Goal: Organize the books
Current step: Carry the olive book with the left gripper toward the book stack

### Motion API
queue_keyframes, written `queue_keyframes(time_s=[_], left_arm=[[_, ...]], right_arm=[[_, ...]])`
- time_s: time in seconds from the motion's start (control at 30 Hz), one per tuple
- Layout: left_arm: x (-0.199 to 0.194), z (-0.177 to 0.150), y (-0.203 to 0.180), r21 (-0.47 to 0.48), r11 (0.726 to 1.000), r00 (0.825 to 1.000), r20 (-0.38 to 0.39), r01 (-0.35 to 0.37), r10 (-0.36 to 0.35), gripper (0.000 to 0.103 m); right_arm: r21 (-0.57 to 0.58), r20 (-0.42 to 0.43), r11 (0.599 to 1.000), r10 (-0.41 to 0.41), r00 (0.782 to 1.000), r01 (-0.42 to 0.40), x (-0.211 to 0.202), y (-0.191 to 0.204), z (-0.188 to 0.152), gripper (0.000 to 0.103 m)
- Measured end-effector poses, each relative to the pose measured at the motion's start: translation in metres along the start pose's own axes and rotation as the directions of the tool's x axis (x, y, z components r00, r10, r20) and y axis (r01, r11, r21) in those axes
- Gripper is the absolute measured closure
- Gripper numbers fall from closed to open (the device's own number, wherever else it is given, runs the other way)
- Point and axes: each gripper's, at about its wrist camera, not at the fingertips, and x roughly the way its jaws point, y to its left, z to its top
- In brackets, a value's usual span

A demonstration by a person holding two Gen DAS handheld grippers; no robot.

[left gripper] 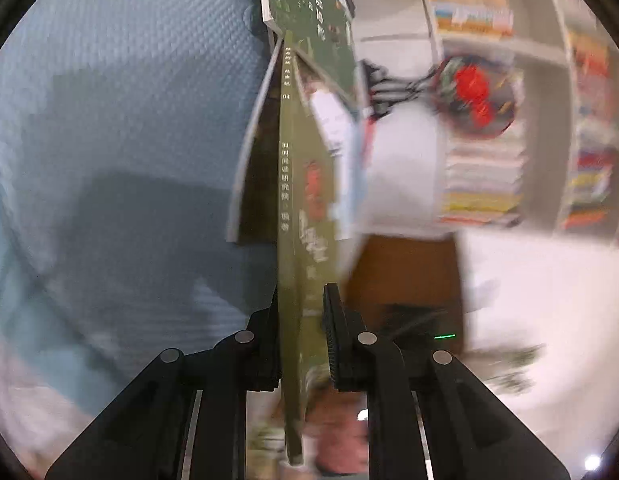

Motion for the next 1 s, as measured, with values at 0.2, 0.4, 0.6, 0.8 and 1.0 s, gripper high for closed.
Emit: queue_keyframes(time_s=[0.2,0.4,0.6,0.8,1.0], left_arm=[[0.012,-0.016,-0.033,0.257,0.888,0.921,0.028,-0.381,0.388,0.08],[0.025,-0.028,-0.048,0.47,0.733,0.847,0.065,-0.492,0.527,0.077],[0.001,-0.028,-0.053,0.58,0.642,0.838,0.139,-0.501,0.528,0.077],[-0.045,-0.022,-0.048,0.665,0.612,0.872,0.128,-0.428,0.472,0.079],[-0.087,-0.009,-0.028,0.706,0.632,0.917,0.062,-0.32,0.394,0.079]], right_arm=[[-0.162,0.007,0.975,-0.151,0.989,0.15,0.007,0.029,-0.01,0.07],[-0.234,0.037,0.933,-0.271,0.962,0.272,0.02,0.049,-0.027,0.07],[-0.319,0.101,0.857,-0.394,0.913,0.405,0.035,0.091,-0.053,0.07],[-0.345,0.16,0.794,-0.476,0.865,0.501,0.066,0.142,-0.084,0.07],[-0.303,0.244,0.769,-0.509,0.826,0.563,0.087,0.191,-0.108,0.07]])
